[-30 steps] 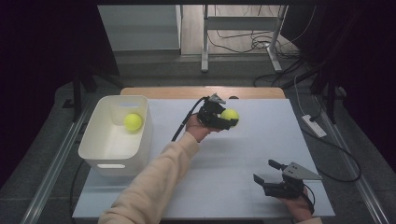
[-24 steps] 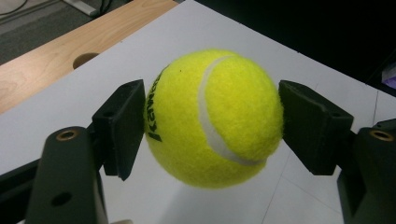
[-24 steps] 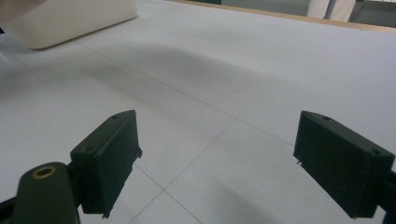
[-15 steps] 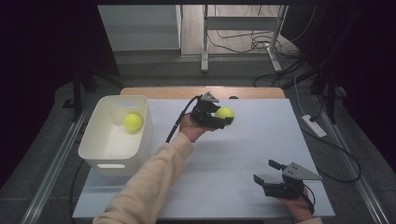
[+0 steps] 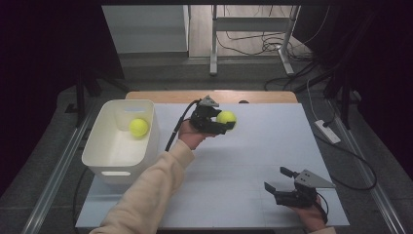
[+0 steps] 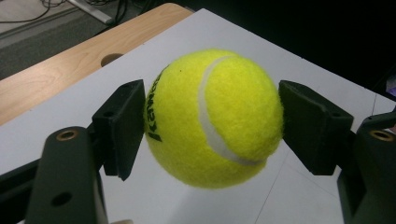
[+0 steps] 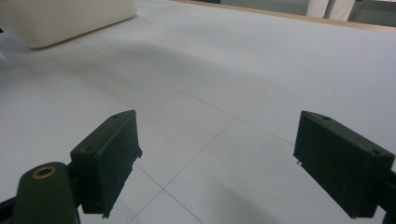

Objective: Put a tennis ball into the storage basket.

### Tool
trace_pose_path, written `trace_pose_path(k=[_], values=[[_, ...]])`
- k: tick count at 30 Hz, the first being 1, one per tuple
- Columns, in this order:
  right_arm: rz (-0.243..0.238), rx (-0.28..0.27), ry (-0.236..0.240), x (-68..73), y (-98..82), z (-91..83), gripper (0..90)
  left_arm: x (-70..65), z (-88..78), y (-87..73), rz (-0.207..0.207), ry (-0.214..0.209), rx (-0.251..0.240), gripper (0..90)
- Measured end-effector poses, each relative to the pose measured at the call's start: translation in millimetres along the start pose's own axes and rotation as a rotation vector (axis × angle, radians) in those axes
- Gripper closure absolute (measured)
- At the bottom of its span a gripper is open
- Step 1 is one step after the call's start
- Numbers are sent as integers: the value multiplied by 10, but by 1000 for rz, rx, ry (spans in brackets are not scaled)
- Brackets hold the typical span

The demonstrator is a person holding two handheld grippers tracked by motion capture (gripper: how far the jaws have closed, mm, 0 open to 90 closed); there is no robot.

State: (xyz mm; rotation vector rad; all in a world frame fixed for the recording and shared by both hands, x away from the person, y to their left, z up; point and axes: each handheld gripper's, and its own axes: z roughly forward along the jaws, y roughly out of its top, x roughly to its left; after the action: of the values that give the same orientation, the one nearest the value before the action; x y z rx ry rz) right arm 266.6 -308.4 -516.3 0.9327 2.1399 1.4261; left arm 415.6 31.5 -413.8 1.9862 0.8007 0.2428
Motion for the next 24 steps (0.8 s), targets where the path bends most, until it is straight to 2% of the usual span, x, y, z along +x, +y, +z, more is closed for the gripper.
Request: trace_pose_path(k=[4, 6, 24], values=[[-3, 1, 1, 3, 1, 2, 145, 2, -32, -6, -7, -5, -5, 279], [-3, 0, 0, 3, 0, -2, 145, -23, -71, -9, 4, -7, -11, 279], [-4, 1, -1, -3, -1, -8, 144, -55, -208, 5, 19, 8, -27, 279]])
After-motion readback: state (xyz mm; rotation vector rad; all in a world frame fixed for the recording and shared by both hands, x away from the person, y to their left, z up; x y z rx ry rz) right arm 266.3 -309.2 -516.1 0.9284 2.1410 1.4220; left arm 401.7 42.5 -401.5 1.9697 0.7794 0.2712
